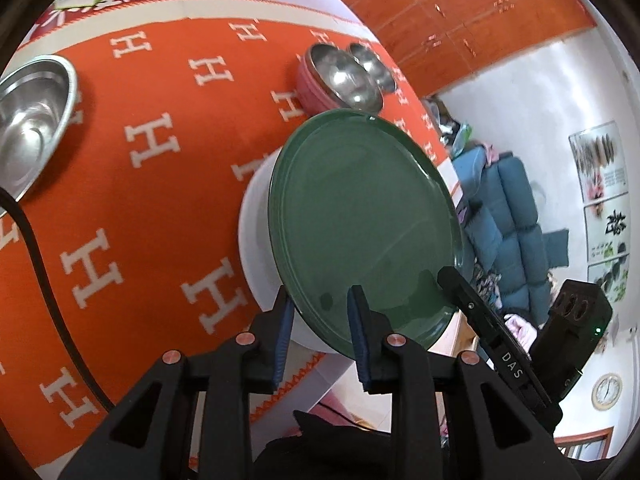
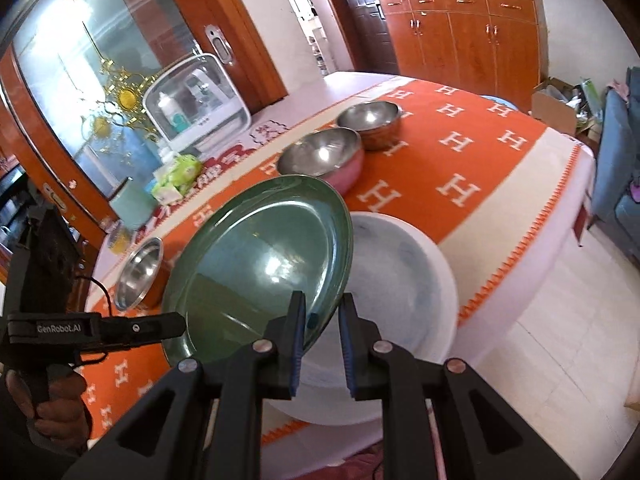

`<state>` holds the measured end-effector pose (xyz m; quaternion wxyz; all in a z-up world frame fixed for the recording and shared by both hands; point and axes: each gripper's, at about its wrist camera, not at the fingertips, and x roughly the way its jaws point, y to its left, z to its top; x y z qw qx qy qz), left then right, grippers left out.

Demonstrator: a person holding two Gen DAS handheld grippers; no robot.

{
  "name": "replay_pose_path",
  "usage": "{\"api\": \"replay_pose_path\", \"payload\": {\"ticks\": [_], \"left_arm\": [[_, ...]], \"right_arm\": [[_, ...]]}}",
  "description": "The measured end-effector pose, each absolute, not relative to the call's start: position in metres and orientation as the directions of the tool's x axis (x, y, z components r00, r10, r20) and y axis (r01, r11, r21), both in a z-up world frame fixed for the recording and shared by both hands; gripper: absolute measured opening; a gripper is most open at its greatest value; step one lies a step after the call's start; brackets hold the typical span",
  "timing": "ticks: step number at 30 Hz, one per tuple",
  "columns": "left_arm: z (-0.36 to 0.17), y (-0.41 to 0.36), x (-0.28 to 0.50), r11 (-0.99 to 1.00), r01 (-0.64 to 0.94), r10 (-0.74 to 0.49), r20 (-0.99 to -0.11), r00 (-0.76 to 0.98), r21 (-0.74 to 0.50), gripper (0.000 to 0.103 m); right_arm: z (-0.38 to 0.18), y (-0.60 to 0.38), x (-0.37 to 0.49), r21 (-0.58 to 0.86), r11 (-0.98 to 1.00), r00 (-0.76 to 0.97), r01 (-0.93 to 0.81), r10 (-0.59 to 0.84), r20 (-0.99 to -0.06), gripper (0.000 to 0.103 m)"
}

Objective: Organize plates and bowls

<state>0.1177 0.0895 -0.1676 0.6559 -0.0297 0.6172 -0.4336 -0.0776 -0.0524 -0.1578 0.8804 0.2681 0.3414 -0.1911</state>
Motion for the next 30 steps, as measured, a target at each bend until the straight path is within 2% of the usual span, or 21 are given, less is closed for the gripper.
{"api": "replay_pose_path", "payload": {"ticks": [19, 30], "left_arm": [[-0.212, 0.042, 0.100, 0.694, 0.545, -0.442, -0.876, -0.196, -0.471, 0.025], [-0.222, 0.029, 0.100, 0.726, 0.522, -0.414, -0.891, -0.187, -0.447, 0.026]], "right_arm": [[-0.190, -0.082, -0.072, 0.209, 0.827, 0.537, 0.522, -0.129, -0.834, 0.019], [-0.194, -0.088, -0.065, 0.141, 0.868, 0.472, 0.476, -0.117, -0.874, 0.028]]}}
